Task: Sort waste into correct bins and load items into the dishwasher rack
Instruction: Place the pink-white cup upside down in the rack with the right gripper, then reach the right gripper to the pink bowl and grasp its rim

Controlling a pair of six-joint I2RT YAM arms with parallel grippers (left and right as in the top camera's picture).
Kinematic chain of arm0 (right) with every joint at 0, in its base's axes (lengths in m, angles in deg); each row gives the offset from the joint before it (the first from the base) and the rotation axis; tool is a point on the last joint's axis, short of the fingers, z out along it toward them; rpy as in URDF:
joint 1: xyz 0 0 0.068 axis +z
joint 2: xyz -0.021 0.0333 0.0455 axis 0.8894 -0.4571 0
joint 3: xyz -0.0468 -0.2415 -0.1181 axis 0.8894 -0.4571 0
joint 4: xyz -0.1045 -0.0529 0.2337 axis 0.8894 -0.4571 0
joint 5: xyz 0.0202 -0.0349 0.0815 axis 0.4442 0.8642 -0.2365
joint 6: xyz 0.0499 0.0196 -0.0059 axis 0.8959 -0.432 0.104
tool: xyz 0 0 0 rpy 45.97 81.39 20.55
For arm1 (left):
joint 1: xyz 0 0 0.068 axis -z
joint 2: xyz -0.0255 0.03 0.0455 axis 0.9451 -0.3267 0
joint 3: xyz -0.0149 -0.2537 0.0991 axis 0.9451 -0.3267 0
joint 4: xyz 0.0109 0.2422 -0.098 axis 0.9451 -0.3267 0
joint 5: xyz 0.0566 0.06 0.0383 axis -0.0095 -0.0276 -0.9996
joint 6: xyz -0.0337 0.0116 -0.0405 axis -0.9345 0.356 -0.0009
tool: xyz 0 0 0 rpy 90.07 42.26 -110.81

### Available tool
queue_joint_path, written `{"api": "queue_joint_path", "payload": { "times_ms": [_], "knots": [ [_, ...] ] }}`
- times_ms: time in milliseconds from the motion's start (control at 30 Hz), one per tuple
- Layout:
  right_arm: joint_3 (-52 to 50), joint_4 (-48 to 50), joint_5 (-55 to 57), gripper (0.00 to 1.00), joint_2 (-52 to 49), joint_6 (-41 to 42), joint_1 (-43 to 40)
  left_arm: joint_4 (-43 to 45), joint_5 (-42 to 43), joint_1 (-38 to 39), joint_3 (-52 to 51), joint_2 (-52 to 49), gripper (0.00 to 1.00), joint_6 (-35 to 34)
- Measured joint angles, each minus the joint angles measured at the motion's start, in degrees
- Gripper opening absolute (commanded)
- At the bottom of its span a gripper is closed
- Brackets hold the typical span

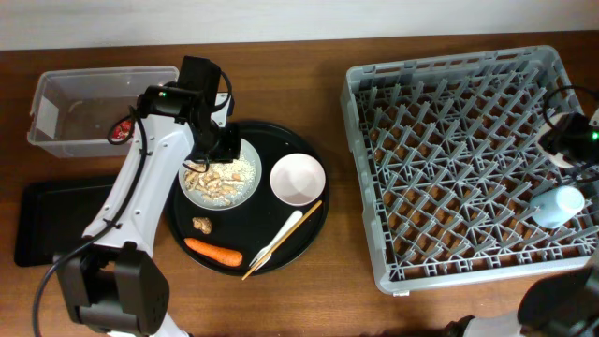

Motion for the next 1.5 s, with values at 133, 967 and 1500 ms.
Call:
{"api": "queue_joint_path", "payload": {
  "times_ms": [133, 967, 1500],
  "knots": [
    [0.0, 2.3, 2.4, 0.35, -5.2, 1.2, -1.0, 0.0, 0.0, 0.0, 0.0, 0.0, 0.22, 0.0],
    [0.1, 5.4, 4.9, 0.93, -15.6, 3.4, -0.9, 0.0, -0.2, 0.0, 0.0, 0.0, 0.22, 0.0],
    [0.1, 0.2, -8.6, 0.94, -4.5, -2.6, 8.2, -2.0, -0.2, 0.0, 0.0, 0.0, 0.35, -0.2]
  ]
}}
